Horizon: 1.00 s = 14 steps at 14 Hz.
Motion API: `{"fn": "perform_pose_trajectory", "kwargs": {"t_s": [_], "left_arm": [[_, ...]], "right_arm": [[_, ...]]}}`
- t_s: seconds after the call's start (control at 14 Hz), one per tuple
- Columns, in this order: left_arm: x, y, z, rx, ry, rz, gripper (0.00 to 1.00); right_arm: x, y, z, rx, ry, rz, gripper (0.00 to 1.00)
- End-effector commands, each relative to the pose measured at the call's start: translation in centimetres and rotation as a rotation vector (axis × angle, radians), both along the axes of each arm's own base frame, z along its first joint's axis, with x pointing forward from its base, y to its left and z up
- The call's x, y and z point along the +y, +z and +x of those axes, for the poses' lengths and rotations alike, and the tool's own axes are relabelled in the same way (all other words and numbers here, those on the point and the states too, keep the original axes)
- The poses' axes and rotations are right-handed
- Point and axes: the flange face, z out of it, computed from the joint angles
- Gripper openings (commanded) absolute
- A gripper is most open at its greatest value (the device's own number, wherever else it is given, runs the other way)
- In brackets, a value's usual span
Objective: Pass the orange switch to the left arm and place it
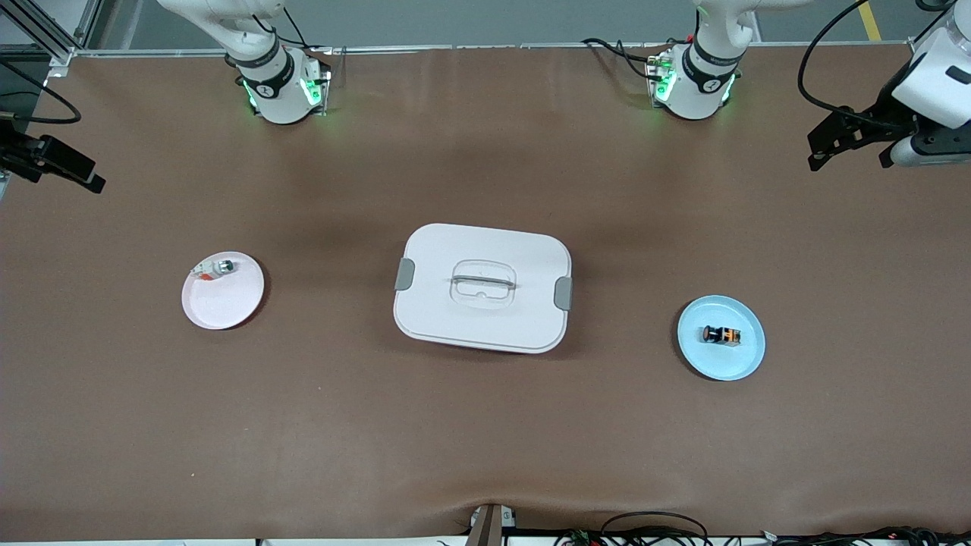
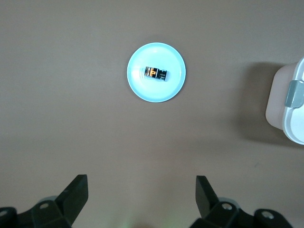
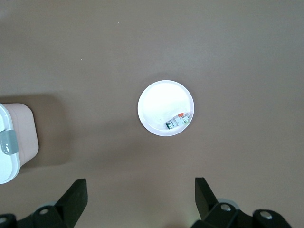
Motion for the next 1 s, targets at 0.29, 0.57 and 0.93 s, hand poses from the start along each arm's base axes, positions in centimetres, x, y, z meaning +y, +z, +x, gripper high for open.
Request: {"fn": "perform_pose_trajectory", "kwargs": {"t_s": [0.29, 0.57, 0.93], "left_arm": [[0.0, 1.0, 1.4, -0.001, -0.008, -0.017, 1.00], [0.1, 1.0, 1.4, -0.003, -0.008, -0.018, 1.00], [-0.4, 1.0, 1.4, -0.003, -0.015, -0.019, 1.00]], "right_arm": [[-0.5, 0.1, -0.8, -0.018, 0.046, 0.013, 1.00], [-0.5, 0.1, -0.9, -0.016, 0.046, 0.014, 1.00], [-0.3, 0.0, -1.5, -0.016, 0.047, 0.013, 1.00]]}}
